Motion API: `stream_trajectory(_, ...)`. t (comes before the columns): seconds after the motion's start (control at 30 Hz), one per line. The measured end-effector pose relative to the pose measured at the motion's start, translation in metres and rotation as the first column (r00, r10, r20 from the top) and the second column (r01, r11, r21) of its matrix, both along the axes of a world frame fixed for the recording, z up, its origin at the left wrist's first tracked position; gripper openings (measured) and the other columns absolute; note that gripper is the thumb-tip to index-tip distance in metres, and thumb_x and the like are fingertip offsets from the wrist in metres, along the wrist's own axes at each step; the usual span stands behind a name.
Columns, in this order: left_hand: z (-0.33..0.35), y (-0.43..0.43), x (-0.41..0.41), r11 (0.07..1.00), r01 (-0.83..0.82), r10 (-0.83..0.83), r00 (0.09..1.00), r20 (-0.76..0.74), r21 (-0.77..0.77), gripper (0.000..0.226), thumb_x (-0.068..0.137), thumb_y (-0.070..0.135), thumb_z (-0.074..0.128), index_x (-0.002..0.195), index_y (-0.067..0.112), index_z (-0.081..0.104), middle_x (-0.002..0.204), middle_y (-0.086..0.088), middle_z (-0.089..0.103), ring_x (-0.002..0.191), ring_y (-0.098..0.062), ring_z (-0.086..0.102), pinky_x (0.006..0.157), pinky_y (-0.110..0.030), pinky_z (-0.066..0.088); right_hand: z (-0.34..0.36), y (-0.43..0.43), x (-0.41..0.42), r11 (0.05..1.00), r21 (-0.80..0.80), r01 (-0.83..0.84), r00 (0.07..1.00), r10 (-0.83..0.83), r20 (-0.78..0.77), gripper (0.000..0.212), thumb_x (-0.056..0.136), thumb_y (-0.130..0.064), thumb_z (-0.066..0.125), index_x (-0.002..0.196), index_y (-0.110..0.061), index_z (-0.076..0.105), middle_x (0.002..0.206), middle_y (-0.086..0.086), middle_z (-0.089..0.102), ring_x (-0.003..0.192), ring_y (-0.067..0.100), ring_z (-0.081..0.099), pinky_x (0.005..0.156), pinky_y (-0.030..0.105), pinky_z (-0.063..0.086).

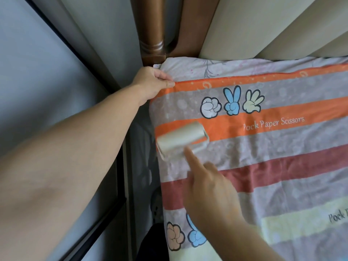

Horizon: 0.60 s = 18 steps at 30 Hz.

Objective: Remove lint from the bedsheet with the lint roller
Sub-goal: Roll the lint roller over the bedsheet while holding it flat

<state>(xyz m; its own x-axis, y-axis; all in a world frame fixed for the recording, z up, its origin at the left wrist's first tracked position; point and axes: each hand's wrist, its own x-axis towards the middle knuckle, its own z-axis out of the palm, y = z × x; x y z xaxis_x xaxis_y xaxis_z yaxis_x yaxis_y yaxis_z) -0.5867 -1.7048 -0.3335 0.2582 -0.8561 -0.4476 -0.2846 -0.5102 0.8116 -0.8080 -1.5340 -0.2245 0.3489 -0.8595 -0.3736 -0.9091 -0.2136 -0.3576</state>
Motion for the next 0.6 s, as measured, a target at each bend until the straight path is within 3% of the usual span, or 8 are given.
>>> stream_trajectory(0.07,0.001,-0.001,0.003,1.000,0.012,-0.012,1.000,-0.023,0.014,0.014,0.080,0.023,0.086,0.086,0.030,0.076,0.097,0.006,0.074,0.099,-0.012,0.070,0.096,-0.028,0.055,-0.016,-0.028,0.029,0.998,-0.058,0.000,1.000,0.001,0.013,0.068,0.093,-0.016,0.043,0.152,-0.036,0.015,0.088,0.000,0.043,0.064,0.022,0.048,0.055,0.032,0.036)
stream_trajectory(0.2,0.002,-0.004,0.004,0.999,0.022,-0.021,0.999,-0.034,0.038,0.016,0.080,0.022,0.086,0.094,0.024,0.077,0.101,0.006,0.074,0.100,-0.008,0.069,0.095,-0.025,0.055,-0.034,-0.059,0.058,0.997,0.066,-0.032,0.998,0.036,-0.057,0.073,0.090,-0.008,0.043,0.153,-0.028,0.012,0.094,0.005,0.039,0.071,0.023,0.048,0.060,0.033,0.041)
stream_trajectory(0.47,0.002,-0.002,-0.006,0.999,-0.016,0.014,0.999,0.037,0.036,0.013,0.081,0.024,0.085,0.084,0.031,0.075,0.096,0.006,0.074,0.097,-0.012,0.069,0.097,-0.032,0.055,-0.038,-0.003,-0.001,0.994,0.108,-0.016,0.989,0.031,-0.147,0.076,0.094,-0.011,0.041,0.153,-0.033,-0.001,0.094,0.002,0.036,0.072,0.024,0.051,0.058,0.029,0.036)
stream_trajectory(0.53,0.003,0.000,-0.010,0.999,-0.020,0.018,0.997,0.078,0.032,0.011,0.084,0.025,0.083,0.085,0.032,0.074,0.095,0.009,0.073,0.095,-0.009,0.068,0.096,-0.030,0.054,-0.038,0.023,-0.023,0.986,0.160,0.039,0.990,-0.016,-0.139,0.073,0.092,-0.014,0.040,0.153,-0.036,0.005,0.091,0.001,0.040,0.065,0.023,0.048,0.056,0.031,0.037)
stream_trajectory(0.6,0.004,0.003,-0.015,0.999,-0.032,0.029,0.991,0.130,0.020,0.008,0.086,0.026,0.081,0.089,0.031,0.074,0.093,0.011,0.071,0.093,-0.007,0.067,0.094,-0.029,0.053,-0.031,0.048,-0.044,0.962,0.254,0.098,0.984,-0.056,-0.170,0.072,0.081,-0.018,0.046,0.148,-0.037,0.030,0.079,0.000,0.048,0.054,0.023,0.050,0.048,0.030,0.035)
